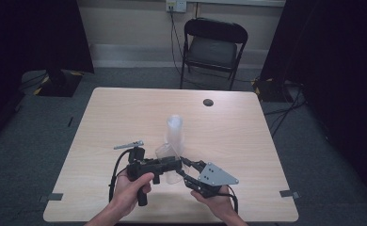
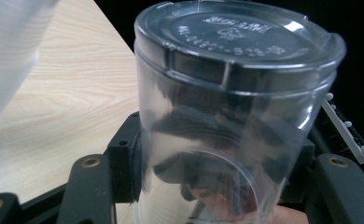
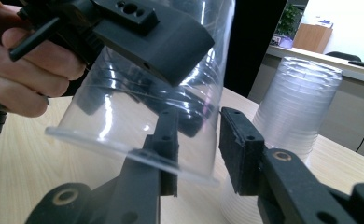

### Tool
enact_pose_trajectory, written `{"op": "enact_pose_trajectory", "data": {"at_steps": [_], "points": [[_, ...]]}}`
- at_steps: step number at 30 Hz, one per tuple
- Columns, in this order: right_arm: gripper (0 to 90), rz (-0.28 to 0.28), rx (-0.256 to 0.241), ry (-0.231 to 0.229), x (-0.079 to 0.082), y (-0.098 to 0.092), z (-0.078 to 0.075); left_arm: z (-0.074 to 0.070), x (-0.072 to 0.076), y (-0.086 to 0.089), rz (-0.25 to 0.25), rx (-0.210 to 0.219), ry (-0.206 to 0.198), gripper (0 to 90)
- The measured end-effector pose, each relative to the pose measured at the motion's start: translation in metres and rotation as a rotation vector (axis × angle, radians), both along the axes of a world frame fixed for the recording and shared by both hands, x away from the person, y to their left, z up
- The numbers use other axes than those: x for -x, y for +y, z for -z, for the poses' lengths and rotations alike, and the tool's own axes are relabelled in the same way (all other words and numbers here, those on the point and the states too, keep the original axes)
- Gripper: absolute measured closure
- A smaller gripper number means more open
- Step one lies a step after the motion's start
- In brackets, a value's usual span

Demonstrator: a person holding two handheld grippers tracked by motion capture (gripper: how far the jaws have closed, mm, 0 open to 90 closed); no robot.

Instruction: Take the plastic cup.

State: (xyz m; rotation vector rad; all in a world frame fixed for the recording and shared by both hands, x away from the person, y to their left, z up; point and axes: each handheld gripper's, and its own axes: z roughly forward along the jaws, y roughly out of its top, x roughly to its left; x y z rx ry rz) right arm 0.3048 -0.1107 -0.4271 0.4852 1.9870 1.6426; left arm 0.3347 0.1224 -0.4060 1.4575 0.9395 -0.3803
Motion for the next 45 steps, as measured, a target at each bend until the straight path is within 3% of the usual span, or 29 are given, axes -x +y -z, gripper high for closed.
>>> {"op": "enact_pose_trajectory", "data": {"at_steps": [11,19,32,36,42,45], "points": [[76.9,0.025,-0.032,-0.034,0.001,-0.003,0.001,0.007,-0.001,-0.003,0.015,0.025,0.012,39.9],[83.7,0.029,-0.057,-0.057,0.003,-0.006,0.001,0.007,-0.002,-0.001,0.020,0.031,-0.013,35.9],[87.7,0.024,-0.046,-0.040,0.002,-0.006,0.002,0.008,-0.006,0.003,0.010,0.009,-0.085,21.4],[88.9,0.039,-0.058,-0.035,0.001,-0.010,0.001,0.008,-0.006,0.003,0.022,0.009,-0.086,17.0],[89.4,0.048,-0.063,-0.022,-0.002,-0.015,0.000,0.007,-0.006,0.003,0.022,0.003,-0.103,16.0],[89.3,0.043,-0.066,-0.001,-0.004,-0.018,-0.001,0.007,-0.006,0.004,0.033,-0.019,-0.135,15.6]]}}
